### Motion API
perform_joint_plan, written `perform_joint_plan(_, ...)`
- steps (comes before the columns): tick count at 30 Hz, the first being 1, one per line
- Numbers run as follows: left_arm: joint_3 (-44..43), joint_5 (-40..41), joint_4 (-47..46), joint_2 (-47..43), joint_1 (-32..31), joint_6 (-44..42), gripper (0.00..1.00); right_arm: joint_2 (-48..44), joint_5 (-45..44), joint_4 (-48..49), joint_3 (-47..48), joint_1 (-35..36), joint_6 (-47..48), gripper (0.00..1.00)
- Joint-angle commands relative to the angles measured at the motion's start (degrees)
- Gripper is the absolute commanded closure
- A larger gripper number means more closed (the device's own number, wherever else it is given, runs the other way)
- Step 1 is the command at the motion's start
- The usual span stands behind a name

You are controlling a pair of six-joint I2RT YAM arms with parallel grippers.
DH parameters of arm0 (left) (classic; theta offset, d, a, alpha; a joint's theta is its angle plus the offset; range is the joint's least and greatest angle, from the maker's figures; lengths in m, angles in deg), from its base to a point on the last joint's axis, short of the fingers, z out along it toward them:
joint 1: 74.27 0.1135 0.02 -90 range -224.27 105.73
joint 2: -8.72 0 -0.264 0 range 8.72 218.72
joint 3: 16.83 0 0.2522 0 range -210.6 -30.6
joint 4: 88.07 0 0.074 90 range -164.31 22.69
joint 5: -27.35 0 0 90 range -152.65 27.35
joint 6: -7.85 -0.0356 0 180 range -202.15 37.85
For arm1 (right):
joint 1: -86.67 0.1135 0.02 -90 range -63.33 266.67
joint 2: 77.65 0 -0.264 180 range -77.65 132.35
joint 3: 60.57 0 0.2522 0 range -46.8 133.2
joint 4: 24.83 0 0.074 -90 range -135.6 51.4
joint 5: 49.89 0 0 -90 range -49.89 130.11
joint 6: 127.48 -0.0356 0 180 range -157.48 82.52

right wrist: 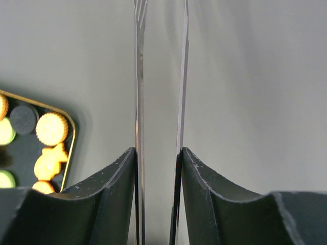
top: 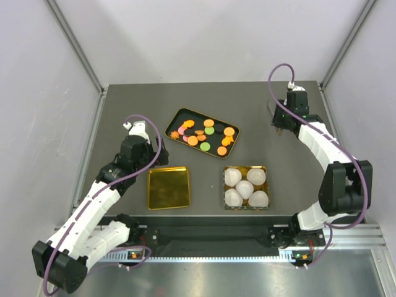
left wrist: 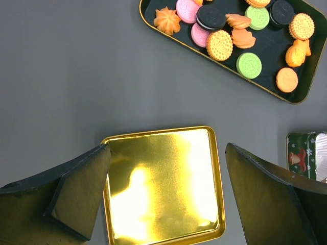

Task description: Pack the cookies

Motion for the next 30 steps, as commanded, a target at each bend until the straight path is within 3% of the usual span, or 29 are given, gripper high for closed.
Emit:
perform_joint_plan(1,-2.00,-0.35,-1.11,0.08,0.22,-0.48,0.01,-3.81,1.00,0.70,-0.38,1.64,0.58,0.61)
perform_joint_plan(8,-1.83,-0.44,-1.11,-0.45,0.22,-0.57,0.01,-6.18,0.82,-0.80,0.41,6.03,0.49,0.60)
perform_joint_plan(14,-2.00,-0.44,-1.11,-0.54,0.22,-0.57,0.01,-5.83,-0.50,-3.34,3.66,17.89,1.55,0.59)
perform_joint_plan(21,-1.83,-0.53,-1.20,-0.36,0.22,-0.57,0.01,-1.97,0.56,-4.31,7.44,28.96,1.64,0.58)
perform_joint_plan(30,-1.83,-0.27,-1.02,-0.54,0.22,-0.57,0.01,4.89,0.21,-5.54,12.89,35.66,1.99,0.58)
